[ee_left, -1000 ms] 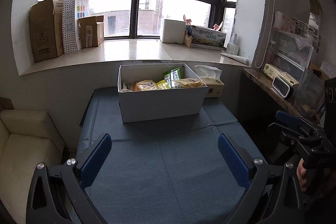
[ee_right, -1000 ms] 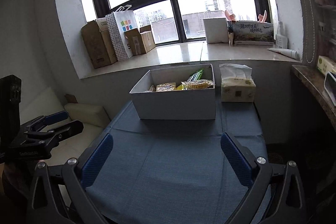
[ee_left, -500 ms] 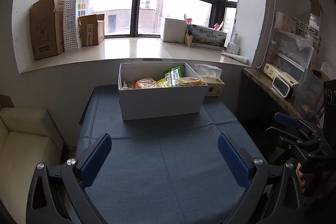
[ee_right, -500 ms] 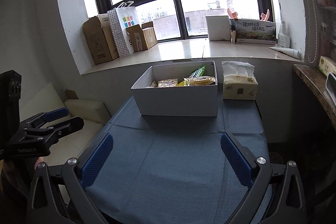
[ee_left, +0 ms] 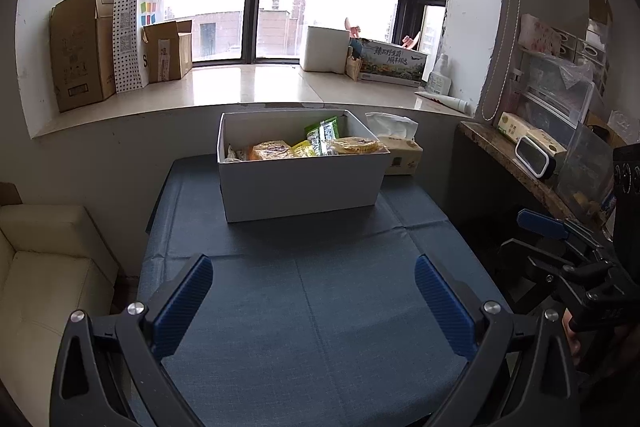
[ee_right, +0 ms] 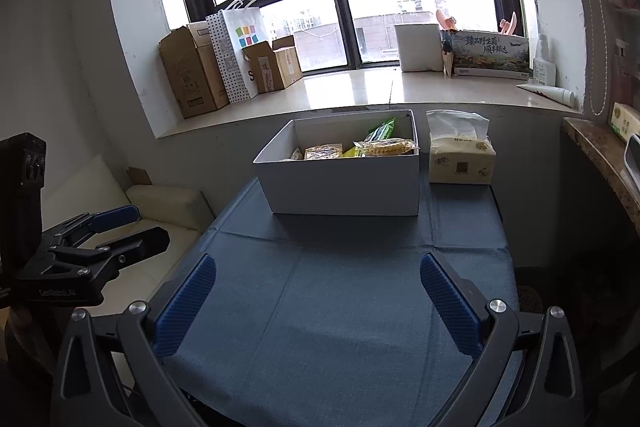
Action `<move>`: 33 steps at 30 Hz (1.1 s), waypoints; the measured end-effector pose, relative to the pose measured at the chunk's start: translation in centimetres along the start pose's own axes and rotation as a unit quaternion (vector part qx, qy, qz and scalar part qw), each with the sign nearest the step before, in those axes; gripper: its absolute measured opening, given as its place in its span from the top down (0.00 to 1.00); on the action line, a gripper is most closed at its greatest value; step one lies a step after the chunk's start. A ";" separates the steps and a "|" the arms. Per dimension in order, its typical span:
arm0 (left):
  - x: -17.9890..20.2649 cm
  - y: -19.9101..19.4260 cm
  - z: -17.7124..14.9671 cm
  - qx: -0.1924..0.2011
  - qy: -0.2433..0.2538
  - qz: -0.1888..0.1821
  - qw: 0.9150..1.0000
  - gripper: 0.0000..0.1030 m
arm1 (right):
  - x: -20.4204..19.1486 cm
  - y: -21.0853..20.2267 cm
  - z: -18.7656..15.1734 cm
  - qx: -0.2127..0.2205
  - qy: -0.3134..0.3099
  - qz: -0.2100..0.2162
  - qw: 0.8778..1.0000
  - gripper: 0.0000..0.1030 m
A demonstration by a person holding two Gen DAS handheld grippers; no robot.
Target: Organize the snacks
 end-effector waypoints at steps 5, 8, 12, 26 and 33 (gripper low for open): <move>0.1 0.0 0.0 0.000 0.001 -0.001 1.000 0.00 | 0.0 0.0 -0.1 -0.001 0.000 -0.001 1.000 0.00; 0.1 0.2 -0.1 -0.003 0.001 0.002 1.000 0.00 | 0.0 0.0 -0.1 -0.002 0.002 0.000 1.000 0.00; 0.1 0.2 -0.2 -0.003 0.001 0.001 1.000 0.00 | -0.1 0.1 -0.2 -0.003 0.002 0.000 1.000 0.00; 0.2 -0.1 -0.2 -0.003 0.003 0.000 1.000 0.00 | -0.1 0.0 -0.2 -0.004 0.002 0.007 1.000 0.00; 0.3 0.0 -0.3 -0.004 0.006 0.001 1.000 0.00 | -0.2 0.0 -0.4 -0.007 0.003 0.010 1.000 0.00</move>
Point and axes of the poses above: each gripper's, at about its wrist camera, not at the fingertips, and y roughly the way its jaws point, x to its right, z to its top, the point moved 4 cm from there along y, roughly the way its jaws point, and after that the axes turned 13 degrees about y, right-handed, at the moved point
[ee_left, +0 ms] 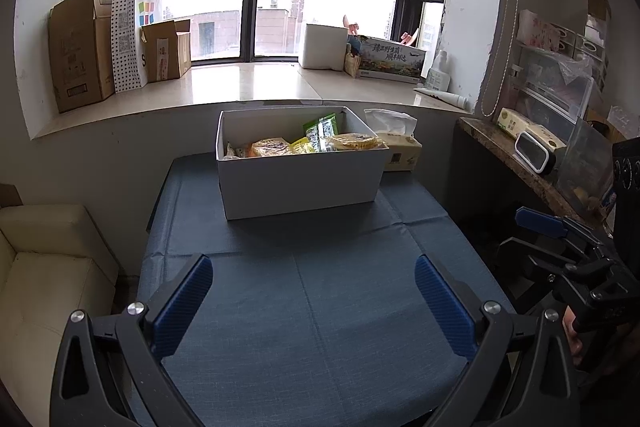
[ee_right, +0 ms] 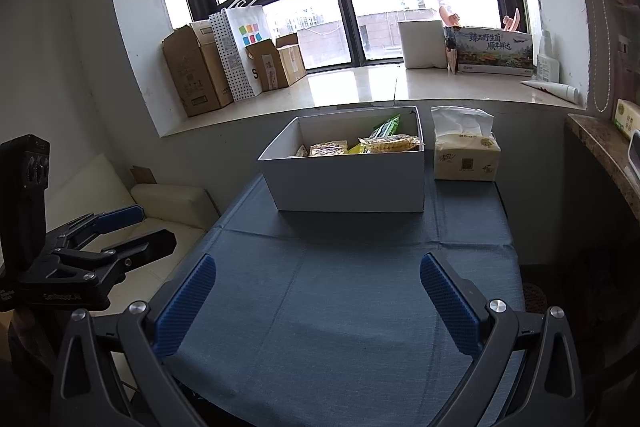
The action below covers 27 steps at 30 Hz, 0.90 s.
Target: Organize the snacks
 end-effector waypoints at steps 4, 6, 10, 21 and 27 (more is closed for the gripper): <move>0.0 0.0 0.0 0.000 0.000 0.000 1.000 0.00 | -0.1 0.0 -0.1 0.001 -0.001 0.001 1.000 0.00; 0.0 0.0 0.0 -0.001 0.000 0.001 1.000 0.00 | -0.1 0.0 -0.1 0.000 -0.001 0.001 1.000 0.00; 0.1 0.0 0.0 -0.002 0.002 0.001 1.000 0.00 | 0.1 0.1 -0.1 -0.002 0.001 0.000 1.000 0.00; 0.1 0.1 0.0 -0.005 0.004 0.001 1.000 0.00 | 0.0 0.0 -0.2 -0.002 0.002 0.002 1.000 0.00; 0.3 0.2 0.0 -0.006 0.004 -0.001 1.000 0.00 | 0.0 0.0 -0.2 -0.004 0.001 0.001 1.000 0.00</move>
Point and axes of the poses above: each gripper's, at about its wrist camera, not at the fingertips, and y roughly the way its jaws point, x to its right, z to its top, the point moved 4 cm from there along y, roughly the way its jaws point, and after that the axes turned 13 degrees about y, right-handed, at the moved point
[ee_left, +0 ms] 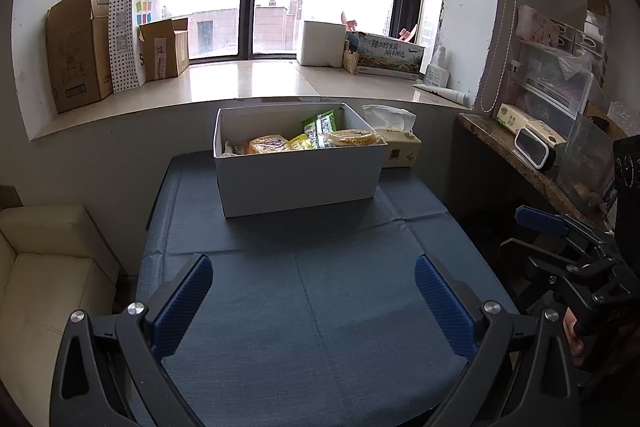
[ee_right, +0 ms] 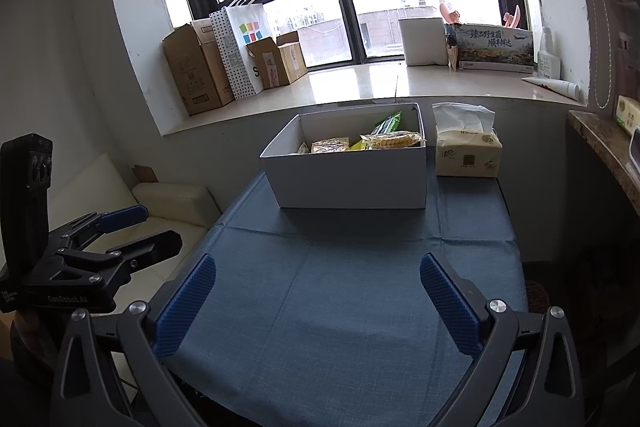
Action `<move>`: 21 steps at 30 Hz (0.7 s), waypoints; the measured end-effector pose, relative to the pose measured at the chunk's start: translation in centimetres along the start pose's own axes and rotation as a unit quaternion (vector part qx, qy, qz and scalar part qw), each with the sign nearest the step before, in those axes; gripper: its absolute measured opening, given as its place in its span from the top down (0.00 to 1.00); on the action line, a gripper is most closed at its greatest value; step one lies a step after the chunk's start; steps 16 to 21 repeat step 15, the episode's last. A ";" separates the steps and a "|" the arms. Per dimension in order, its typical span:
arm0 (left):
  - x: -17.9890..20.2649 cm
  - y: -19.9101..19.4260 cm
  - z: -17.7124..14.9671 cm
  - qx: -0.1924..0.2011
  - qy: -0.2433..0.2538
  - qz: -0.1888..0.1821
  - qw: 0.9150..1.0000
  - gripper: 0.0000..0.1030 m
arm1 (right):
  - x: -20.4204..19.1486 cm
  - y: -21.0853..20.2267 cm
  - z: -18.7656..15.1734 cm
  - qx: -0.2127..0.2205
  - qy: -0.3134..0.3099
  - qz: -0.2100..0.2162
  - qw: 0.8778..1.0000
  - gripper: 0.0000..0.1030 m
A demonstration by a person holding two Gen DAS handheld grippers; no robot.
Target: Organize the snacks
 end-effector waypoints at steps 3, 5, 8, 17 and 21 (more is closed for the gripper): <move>0.0 0.0 0.0 0.000 0.000 -0.001 1.000 0.00 | 0.0 0.0 0.0 0.000 0.000 0.000 1.000 0.00; 0.1 0.0 0.0 0.001 0.000 -0.004 1.000 0.00 | 0.1 0.1 0.0 -0.001 0.001 0.000 1.000 0.00; 0.2 -0.1 0.0 0.003 0.002 -0.005 1.000 0.00 | 0.1 0.0 -0.1 -0.001 0.001 0.000 1.000 0.00; 0.3 -0.1 -0.1 0.002 0.003 -0.004 1.000 0.00 | 0.1 0.1 -0.1 -0.001 0.001 0.000 1.000 0.00; 0.3 -0.1 -0.1 0.002 0.003 -0.004 1.000 0.00 | 0.1 0.1 -0.1 -0.001 0.001 0.000 1.000 0.00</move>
Point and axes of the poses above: each gripper's, at about its wrist camera, not at the fingertips, and y roughly the way its jaws point, x to its right, z to its top, the point moved 4 cm from there along y, roughly the way its jaws point, and after that the axes turned 13 degrees about y, right-handed, at the moved point
